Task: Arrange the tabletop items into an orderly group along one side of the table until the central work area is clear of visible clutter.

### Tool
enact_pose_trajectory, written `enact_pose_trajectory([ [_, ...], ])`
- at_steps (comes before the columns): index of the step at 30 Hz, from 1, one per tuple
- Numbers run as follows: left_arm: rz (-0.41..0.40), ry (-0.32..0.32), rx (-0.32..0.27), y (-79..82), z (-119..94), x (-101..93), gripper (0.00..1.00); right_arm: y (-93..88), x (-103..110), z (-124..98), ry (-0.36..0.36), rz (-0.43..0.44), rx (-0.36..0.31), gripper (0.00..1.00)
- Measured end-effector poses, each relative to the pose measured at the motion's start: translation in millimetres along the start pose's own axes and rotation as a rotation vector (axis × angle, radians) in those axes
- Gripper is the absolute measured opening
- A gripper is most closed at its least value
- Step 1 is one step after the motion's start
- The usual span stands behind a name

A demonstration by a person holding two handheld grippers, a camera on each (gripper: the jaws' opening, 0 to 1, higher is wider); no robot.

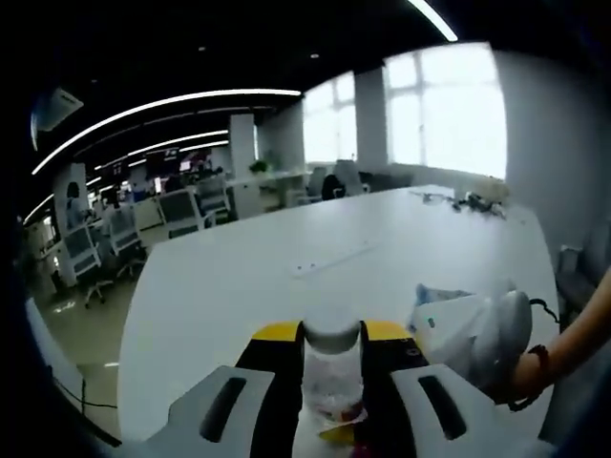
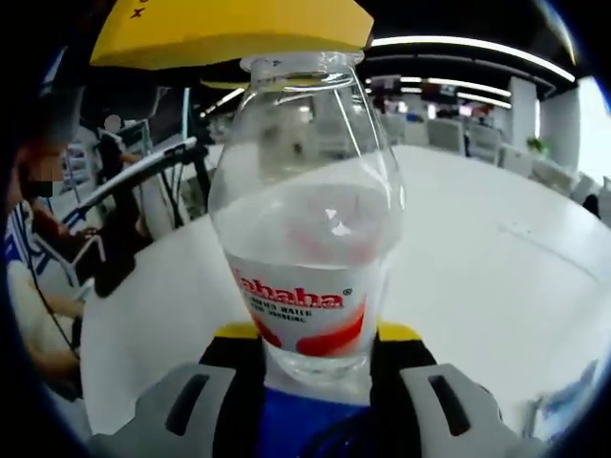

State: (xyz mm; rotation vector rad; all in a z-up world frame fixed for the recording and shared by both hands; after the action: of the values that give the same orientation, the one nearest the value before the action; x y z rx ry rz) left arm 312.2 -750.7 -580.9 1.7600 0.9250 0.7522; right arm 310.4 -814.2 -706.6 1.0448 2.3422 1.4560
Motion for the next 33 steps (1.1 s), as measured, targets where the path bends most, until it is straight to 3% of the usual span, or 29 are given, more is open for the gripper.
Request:
enact_pose_trajectory([
  [5,-0.008,-0.001,0.002,-2.2,-2.3,0.7,0.21,-2.4,0.2,1.4,0.002,-0.001,0.009,0.40],
  [14,-0.007,0.007,-0.009,-3.0,-5.2,-2.0,0.22,-2.8,4.3,0.1,0.030,-0.002,-0.021,0.50],
  [18,-0.043,0.066,-0.082,2.7,-8.7,-1.0,0.40,-2.4,4.6,-4.9,0.038,-0.005,-0.030,0.54],
  [33,-0.109,0.105,-0.097,-5.6,-9.5,-8.1,0.64,-1.1,5.2,-30.6,0.069,-0.046,-0.085,0.77],
])
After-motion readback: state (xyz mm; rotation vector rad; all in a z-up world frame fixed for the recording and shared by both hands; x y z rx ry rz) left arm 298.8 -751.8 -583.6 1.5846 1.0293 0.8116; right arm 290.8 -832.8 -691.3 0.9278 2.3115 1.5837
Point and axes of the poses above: the point that each gripper's makers call its tool centre point, and the gripper's own axes: z roughly forward along the fingers, x roughly to its left, y roughly out of its top, the point moved 7 cm from there along -z, roughly backward along the fingers, and after that the axes turned 11 degrees about y, right-handed, at the moved point
